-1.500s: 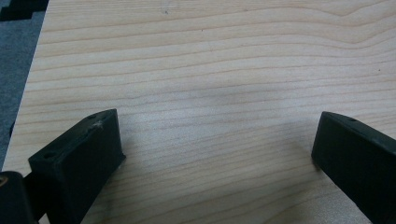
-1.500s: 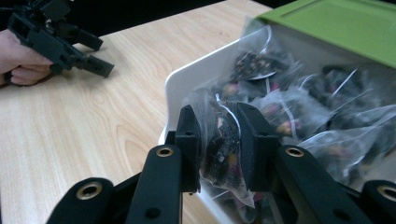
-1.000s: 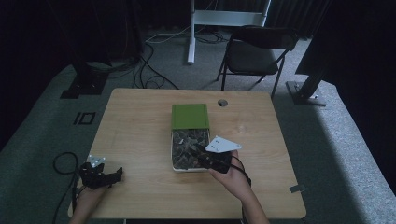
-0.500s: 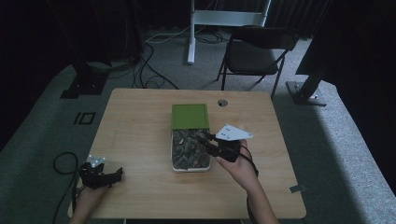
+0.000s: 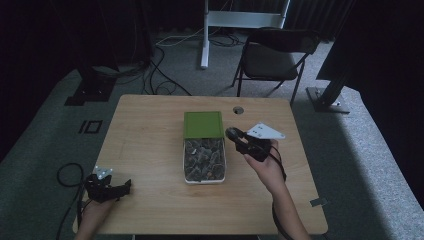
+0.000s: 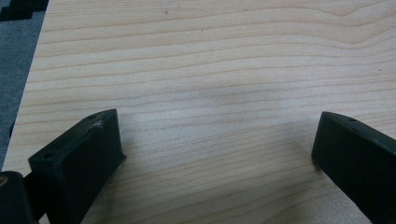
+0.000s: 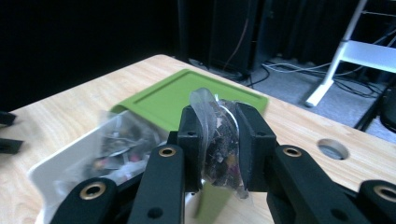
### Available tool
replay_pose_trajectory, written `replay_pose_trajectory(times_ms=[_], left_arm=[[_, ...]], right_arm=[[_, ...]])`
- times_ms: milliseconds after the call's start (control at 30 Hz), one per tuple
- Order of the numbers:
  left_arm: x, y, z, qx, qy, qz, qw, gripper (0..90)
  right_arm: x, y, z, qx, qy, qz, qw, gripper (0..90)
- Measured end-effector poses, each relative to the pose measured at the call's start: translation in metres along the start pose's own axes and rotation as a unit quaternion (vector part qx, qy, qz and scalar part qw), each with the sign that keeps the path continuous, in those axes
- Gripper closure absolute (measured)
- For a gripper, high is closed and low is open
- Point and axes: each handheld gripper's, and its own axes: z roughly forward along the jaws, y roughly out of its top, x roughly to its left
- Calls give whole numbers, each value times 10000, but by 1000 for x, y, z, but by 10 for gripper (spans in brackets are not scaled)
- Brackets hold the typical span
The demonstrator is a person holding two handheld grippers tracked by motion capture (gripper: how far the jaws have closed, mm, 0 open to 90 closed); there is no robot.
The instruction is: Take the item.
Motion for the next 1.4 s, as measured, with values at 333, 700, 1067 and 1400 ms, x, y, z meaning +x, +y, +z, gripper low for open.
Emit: replay_pose_trajectory(times_ms=[333, 700, 1067, 1400], left_arm=[[0, 0, 0, -3, 1, -1, 10000, 23], [0, 0, 0, -1, 0, -5, 10000, 23], [0, 0, 0, 0, -1, -3, 10000, 23], [0, 0, 0, 0, -3, 0, 10000, 23]], right_arm=[[-32, -7, 0, -85, -477, 226, 9986, 735], [-66, -18, 1, 5, -975, 415, 9944, 734], [-93, -20, -4, -66, -1370, 625, 9886, 733], [-114, -33, 3, 140, -1646, 874, 9824, 732]])
